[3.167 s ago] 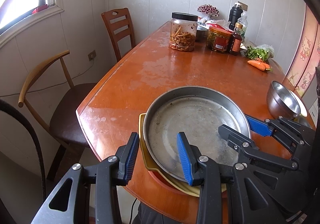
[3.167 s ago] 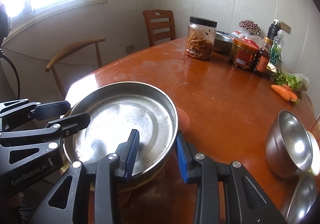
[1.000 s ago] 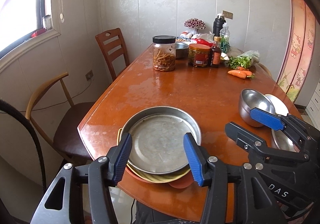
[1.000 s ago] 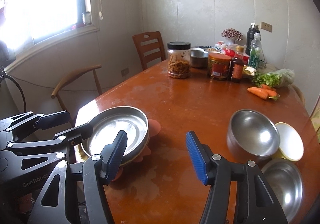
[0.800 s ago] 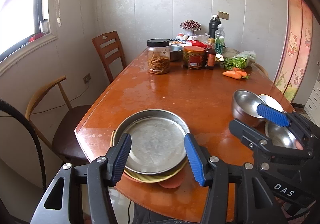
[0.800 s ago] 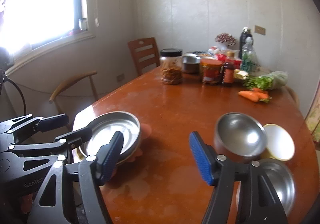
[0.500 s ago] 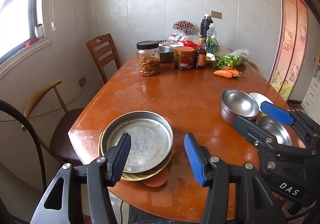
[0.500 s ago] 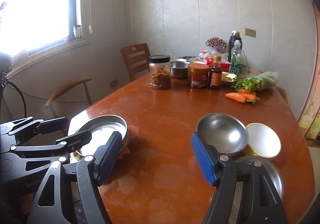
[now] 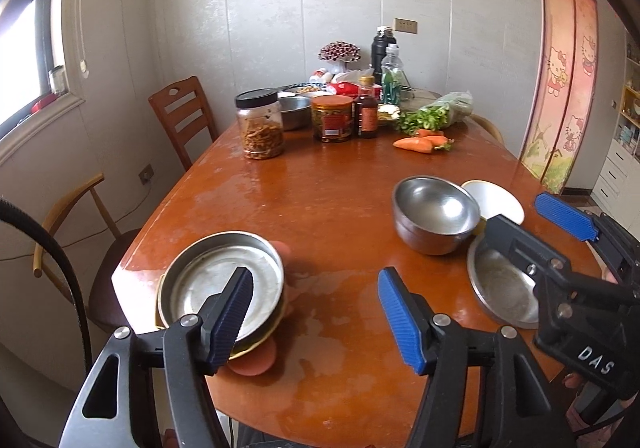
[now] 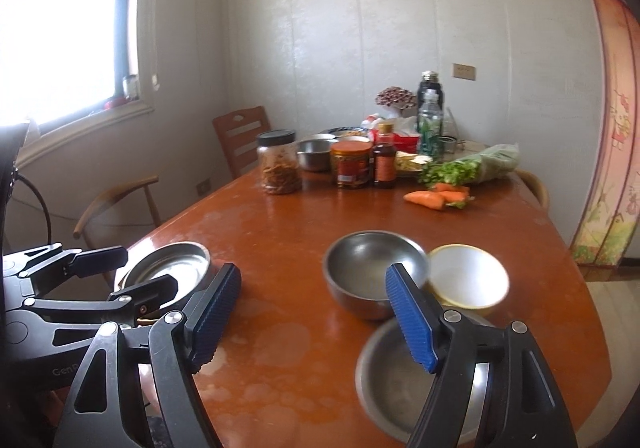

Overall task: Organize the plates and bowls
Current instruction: 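Move the left gripper to the wide steel basin and grasp its rim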

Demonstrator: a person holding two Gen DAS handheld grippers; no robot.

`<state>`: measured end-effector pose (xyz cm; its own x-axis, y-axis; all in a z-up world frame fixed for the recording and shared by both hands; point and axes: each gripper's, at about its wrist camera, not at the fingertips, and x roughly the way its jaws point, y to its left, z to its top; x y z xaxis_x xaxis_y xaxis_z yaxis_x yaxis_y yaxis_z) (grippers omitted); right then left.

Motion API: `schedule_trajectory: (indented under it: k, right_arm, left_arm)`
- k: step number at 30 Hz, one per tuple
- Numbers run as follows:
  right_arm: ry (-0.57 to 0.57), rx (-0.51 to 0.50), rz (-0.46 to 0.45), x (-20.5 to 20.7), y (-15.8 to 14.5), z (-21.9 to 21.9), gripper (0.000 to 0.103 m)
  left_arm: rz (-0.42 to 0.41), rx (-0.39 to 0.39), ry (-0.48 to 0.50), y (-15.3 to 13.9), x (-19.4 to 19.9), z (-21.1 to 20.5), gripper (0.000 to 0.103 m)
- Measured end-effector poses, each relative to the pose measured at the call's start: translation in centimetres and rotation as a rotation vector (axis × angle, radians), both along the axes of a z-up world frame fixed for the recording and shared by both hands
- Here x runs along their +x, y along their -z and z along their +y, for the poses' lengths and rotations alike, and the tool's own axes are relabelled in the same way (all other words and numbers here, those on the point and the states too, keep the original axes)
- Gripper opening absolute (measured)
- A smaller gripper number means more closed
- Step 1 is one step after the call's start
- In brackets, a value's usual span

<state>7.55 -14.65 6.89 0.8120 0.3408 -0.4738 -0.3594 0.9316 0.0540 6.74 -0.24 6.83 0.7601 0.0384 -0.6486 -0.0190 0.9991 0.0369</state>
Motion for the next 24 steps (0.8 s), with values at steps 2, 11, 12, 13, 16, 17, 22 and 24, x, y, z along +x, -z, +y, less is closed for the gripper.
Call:
schedule_trajectory:
  k: [2, 11, 12, 13, 16, 17, 22, 24]
  right_arm:
    - [0.016, 0.011, -0.005, 0.0, -0.1, -1.0, 0.077]
    - [0.106, 0.05, -0.007, -0.2, -0.2, -5.9, 0.077]
    - [0.117, 0.055, -0.008, -0.2, -0.3, -6.5, 0.077]
    - [0.125, 0.062, -0.007, -0.2, -0.3, -7.2, 0.078]
    - [0.154, 0.07, 0.0, 0.0, -0.2, -9.0, 0.078]
    - [0.161, 0.068, 0.004, 0.1, -0.2, -9.6, 0.078]
    - [0.215, 0.055, 0.032, 0.5, 0.5, -12.2, 0.078]
    - [0.243, 0.053, 0.052, 0.9, 1.1, -13.4, 0.078]
  left_arm:
    - [-0.002, 0.001, 0.008, 0.0, 0.1, -0.7, 0.067]
    - [-0.001, 0.012, 0.061, -0.4, 1.1, -4.0, 0.074]
    - [0.0, 0.014, 0.067, -0.4, 1.3, -4.5, 0.075]
    - [0.0, 0.017, 0.074, -0.4, 1.6, -5.0, 0.076]
    - [0.004, 0.01, 0.092, -0.3, 2.0, -6.0, 0.076]
    - [0.008, 0.006, 0.101, -0.3, 2.3, -6.4, 0.076]
    - [0.035, 0.0, 0.138, 0.6, 3.5, -8.4, 0.076]
    - [0.047, 0.002, 0.152, 1.1, 3.9, -9.0, 0.076]
